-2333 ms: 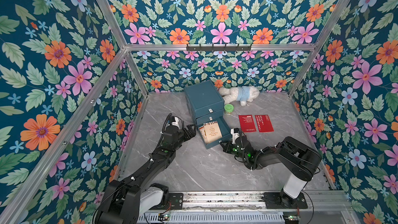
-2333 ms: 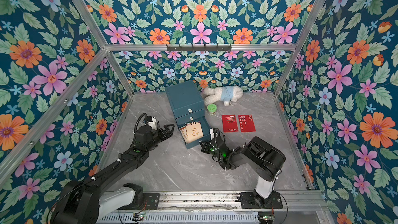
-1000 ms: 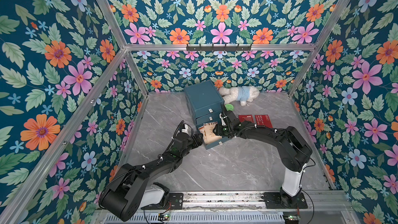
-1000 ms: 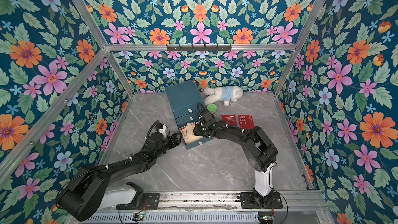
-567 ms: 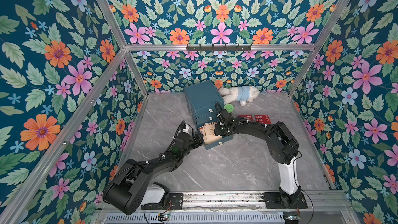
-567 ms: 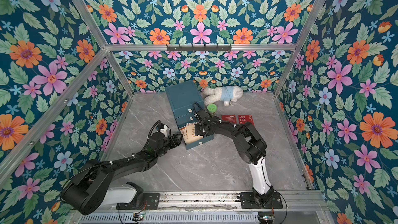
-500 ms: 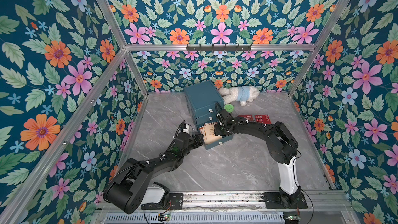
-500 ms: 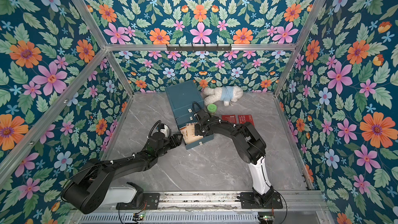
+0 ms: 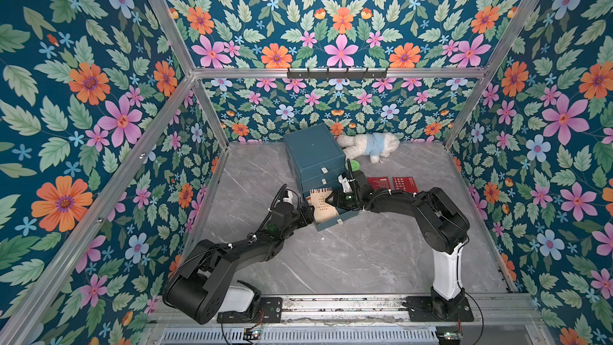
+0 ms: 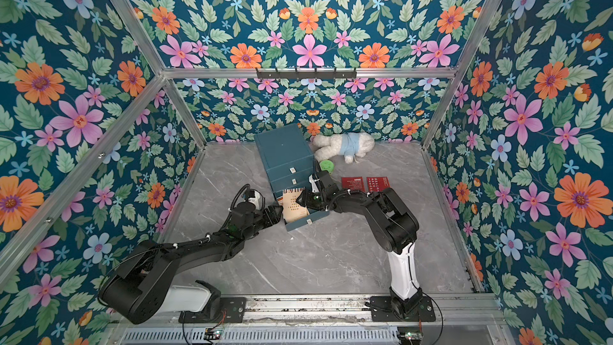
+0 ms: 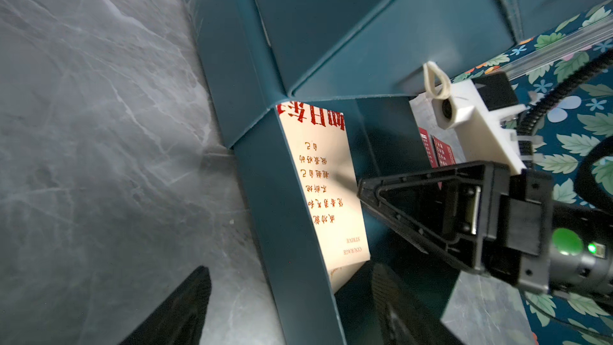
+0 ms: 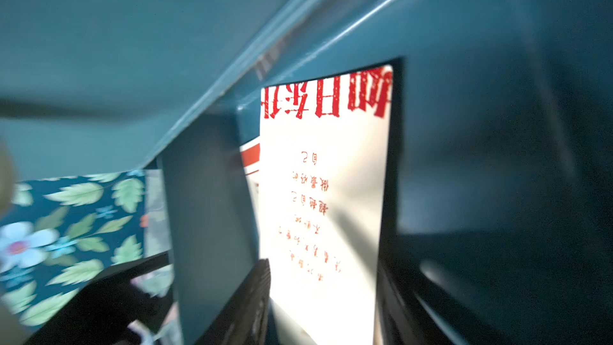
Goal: Take the postcards out of the drawer
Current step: Pick up the postcard from the drawer.
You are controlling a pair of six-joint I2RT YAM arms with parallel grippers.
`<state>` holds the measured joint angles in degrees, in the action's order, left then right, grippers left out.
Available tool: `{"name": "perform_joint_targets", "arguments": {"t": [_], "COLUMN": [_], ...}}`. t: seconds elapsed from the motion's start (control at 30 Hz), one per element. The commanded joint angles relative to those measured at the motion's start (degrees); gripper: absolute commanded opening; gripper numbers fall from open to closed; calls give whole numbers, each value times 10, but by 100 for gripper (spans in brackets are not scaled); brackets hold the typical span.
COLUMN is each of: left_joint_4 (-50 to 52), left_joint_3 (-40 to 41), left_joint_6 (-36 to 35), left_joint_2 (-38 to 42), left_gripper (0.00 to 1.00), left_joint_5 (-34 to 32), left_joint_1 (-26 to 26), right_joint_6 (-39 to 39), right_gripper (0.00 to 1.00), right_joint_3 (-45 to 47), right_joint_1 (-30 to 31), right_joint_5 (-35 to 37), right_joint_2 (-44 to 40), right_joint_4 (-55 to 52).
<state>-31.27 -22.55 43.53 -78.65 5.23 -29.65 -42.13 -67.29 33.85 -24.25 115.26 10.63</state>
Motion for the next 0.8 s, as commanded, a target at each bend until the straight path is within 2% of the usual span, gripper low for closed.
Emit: {"name": "perform_joint_targets", "arguments": {"t": [0.0, 0.13, 0.37, 0.57, 0.77], "left_joint_4": [-7, -6, -4, 1, 15], "left_joint_3": [-4, -7, -8, -9, -8], "left_joint_6": [2, 3, 2, 0, -5], "left_joint_2": [-4, -6, -5, -2, 12], "left_gripper": [80, 80, 80, 81, 82], "left_joint_5": [3, 5, 2, -2, -15], "left_joint_1": [0, 0, 0, 0, 0], "right_joint_6": [-71, -106, -117, -120, -113], "right_gripper": [49, 44, 37, 15, 0], "right_joint_3": [20, 33, 28, 28, 26], "right_joint_1": [-9, -16, -16, -16, -16], "right_joint_5": [-77, -102, -109, -107, -92], "right_joint_2": [1, 11, 13, 9, 0], "right_joint_4": [106, 164, 167, 150, 117]}}
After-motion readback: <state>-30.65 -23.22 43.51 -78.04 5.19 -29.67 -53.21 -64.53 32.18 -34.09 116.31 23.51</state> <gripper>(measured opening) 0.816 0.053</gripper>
